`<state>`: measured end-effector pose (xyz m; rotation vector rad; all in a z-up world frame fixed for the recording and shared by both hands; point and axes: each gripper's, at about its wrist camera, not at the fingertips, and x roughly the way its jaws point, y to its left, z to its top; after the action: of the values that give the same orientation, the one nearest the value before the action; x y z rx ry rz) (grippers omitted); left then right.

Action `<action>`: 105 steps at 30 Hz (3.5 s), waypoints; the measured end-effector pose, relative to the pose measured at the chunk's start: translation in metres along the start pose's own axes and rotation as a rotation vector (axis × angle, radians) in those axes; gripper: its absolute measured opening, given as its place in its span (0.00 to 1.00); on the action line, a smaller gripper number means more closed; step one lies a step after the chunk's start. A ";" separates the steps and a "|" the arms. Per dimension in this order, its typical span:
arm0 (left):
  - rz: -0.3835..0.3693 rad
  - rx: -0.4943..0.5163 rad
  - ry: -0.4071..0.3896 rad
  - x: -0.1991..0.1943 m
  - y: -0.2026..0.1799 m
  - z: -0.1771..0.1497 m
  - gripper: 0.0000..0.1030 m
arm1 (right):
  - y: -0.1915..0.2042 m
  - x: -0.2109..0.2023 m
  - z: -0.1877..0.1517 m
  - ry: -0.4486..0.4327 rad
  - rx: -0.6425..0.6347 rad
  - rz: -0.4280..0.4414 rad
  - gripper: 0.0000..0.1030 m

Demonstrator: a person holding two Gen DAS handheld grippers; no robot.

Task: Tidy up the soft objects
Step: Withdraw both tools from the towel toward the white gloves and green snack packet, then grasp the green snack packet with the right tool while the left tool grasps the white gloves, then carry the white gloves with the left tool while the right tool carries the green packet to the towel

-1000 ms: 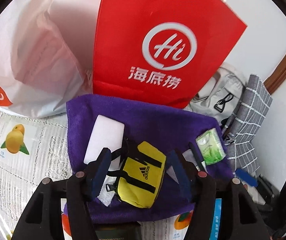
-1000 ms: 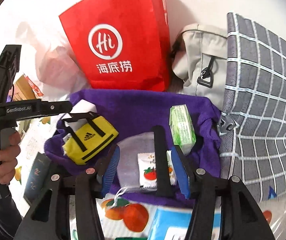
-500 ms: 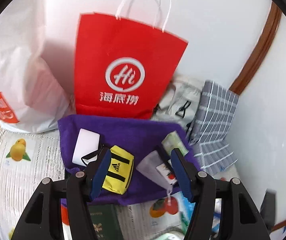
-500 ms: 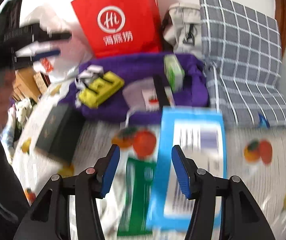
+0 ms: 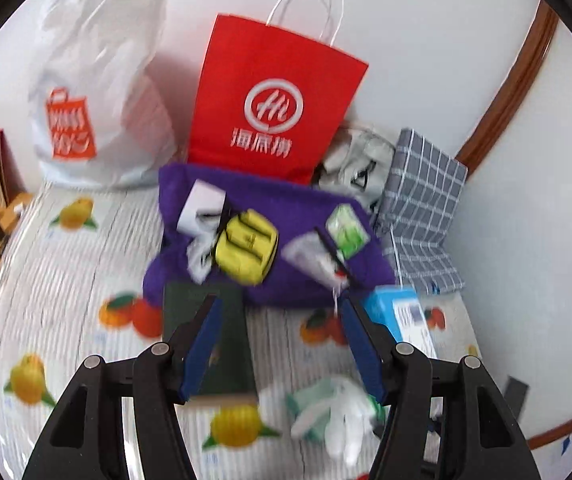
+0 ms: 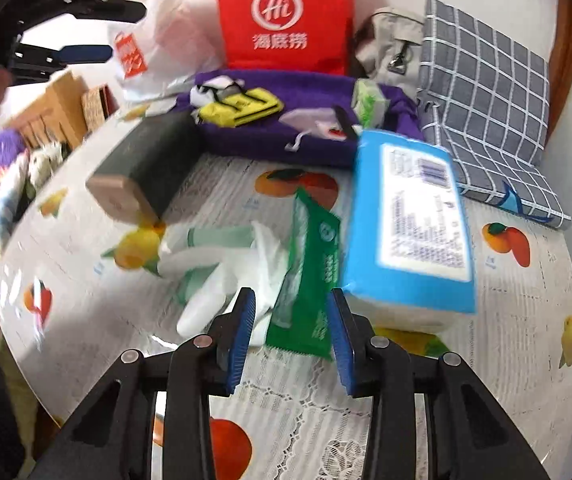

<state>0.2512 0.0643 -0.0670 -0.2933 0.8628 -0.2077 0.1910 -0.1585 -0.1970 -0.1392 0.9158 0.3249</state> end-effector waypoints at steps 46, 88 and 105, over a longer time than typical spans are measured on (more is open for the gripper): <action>0.048 -0.013 0.181 0.006 -0.023 -0.136 0.58 | -0.027 0.001 -0.079 -0.027 0.136 -0.067 0.34; 0.067 0.171 0.213 0.136 -0.081 -0.119 0.89 | -0.082 -0.002 -0.092 -0.113 0.170 -0.058 0.32; 0.118 0.175 0.228 0.108 -0.065 -0.128 0.23 | -0.078 -0.004 -0.090 -0.082 0.184 -0.056 0.31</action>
<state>0.2174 -0.0509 -0.2009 -0.0547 1.0774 -0.2075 0.1469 -0.2555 -0.2499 0.0176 0.8549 0.1916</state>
